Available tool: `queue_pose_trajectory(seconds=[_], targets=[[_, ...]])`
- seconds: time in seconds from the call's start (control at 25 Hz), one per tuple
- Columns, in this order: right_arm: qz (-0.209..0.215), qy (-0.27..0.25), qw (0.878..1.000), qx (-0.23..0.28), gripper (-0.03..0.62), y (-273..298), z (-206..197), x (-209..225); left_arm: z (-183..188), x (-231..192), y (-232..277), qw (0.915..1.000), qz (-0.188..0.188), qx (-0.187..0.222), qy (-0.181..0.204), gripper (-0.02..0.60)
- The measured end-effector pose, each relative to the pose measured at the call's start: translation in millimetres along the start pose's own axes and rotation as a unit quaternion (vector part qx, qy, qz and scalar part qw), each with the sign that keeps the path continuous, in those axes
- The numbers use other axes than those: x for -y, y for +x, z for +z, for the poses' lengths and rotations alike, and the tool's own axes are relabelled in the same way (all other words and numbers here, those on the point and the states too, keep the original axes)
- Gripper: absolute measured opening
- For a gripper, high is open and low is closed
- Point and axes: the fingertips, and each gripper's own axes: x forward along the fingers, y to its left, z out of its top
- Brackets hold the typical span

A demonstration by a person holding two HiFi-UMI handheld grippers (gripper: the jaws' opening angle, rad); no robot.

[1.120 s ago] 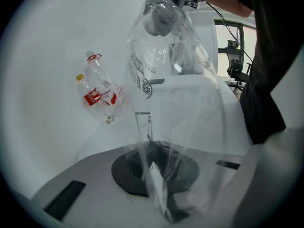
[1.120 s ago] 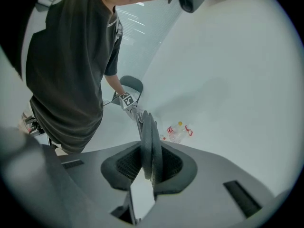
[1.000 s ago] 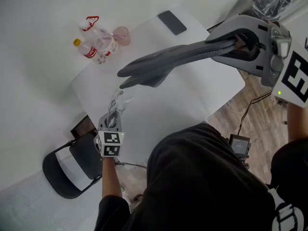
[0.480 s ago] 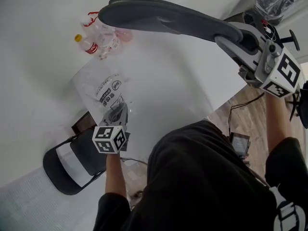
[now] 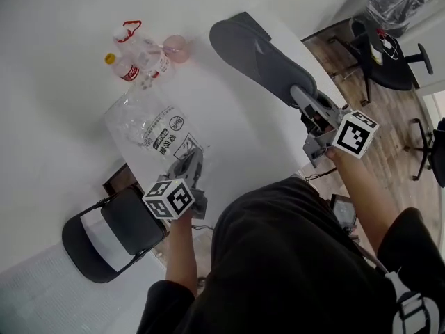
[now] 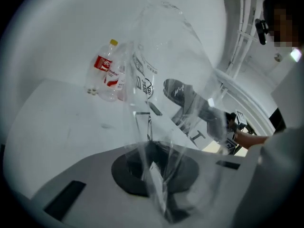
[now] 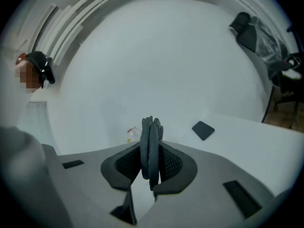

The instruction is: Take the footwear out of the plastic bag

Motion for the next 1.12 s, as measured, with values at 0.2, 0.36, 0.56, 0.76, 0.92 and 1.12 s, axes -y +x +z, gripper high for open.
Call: queue_pose_trajectory(seconds=[0.2, 0.36, 0.56, 0.76, 0.92, 1.12], targets=[[-0.019, 0.051, 0.999, 0.001, 0.074, -2, -21, 15, -9, 6, 7, 0.9994, -0.012, -0.001, -0.033, 0.023], [-0.016, 0.052, 0.999, -0.001, 0.074, 1, -21, 17, -8, 5, 8, 0.9994, -0.009, 0.001, -0.032, 0.023], [-0.023, 0.061, 0.998, -0.01, 0.074, 0, -28, 21, -9, 3, 8, 0.9994, -0.005, 0.002, -0.034, 0.023], [-0.018, 0.06, 0.998, -0.016, 0.074, 3, -32, 17, -7, 5, 9, 0.9994, -0.005, 0.004, -0.035, 0.023], [-0.018, 0.054, 0.998, -0.019, 0.074, 5, -32, 16, -6, 5, 9, 0.9994, -0.007, 0.004, -0.034, 0.023], [0.005, 0.024, 1.0, -0.014, 0.074, 13, -21, 6, -4, 1, 8, 0.9994, -0.006, 0.007, -0.032, 0.023]])
